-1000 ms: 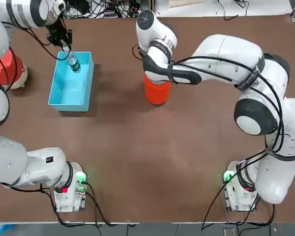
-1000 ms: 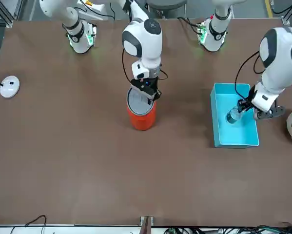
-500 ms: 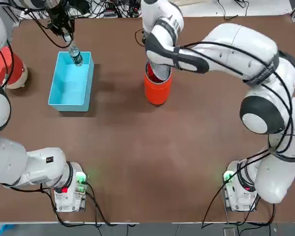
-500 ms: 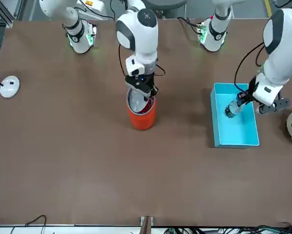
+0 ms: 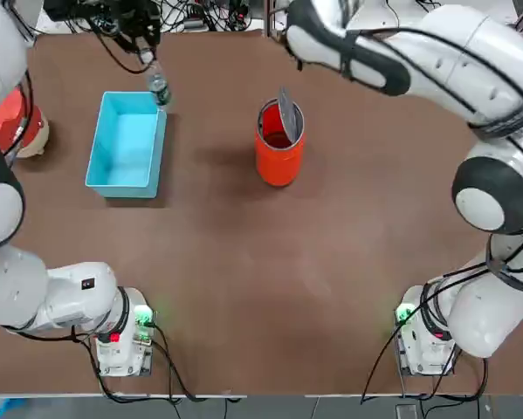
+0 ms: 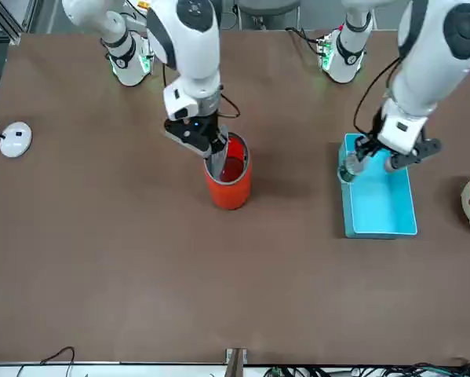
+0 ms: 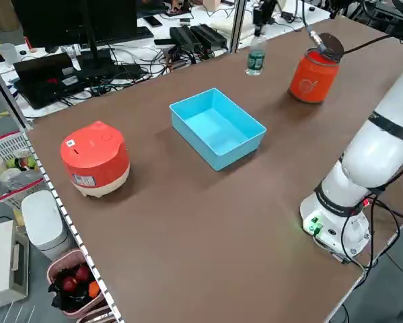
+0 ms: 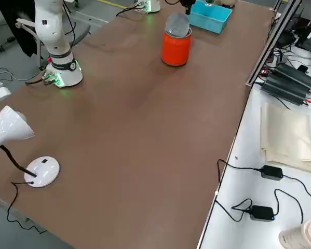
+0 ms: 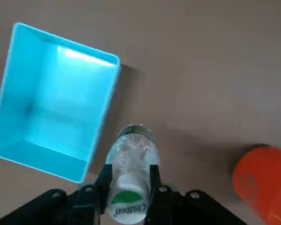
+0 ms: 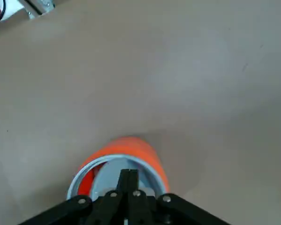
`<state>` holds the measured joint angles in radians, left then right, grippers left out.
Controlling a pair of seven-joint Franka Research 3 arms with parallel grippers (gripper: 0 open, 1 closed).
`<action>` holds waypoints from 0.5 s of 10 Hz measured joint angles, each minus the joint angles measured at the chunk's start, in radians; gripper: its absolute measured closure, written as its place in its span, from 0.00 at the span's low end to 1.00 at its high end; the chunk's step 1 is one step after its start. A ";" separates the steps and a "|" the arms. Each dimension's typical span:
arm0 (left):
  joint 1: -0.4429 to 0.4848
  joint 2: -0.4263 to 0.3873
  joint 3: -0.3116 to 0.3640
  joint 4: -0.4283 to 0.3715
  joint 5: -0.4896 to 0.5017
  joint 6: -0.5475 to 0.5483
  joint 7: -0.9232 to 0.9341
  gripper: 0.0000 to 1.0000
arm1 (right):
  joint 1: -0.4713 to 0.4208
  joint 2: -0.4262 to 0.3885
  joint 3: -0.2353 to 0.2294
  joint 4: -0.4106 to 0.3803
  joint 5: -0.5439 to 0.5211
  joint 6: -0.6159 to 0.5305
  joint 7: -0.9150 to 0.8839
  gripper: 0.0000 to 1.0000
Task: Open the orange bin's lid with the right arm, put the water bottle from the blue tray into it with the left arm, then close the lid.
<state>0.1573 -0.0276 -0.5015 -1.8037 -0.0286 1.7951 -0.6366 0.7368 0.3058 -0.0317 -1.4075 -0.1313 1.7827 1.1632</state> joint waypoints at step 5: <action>-0.005 0.056 -0.181 0.106 -0.093 0.002 -0.280 0.64 | -0.103 -0.037 -0.001 -0.016 0.036 -0.064 -0.183 0.98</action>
<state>0.1528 0.0286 -0.6824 -1.6975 -0.1220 1.7970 -0.9167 0.6335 0.2693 -0.0330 -1.4235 -0.0957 1.7189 0.9805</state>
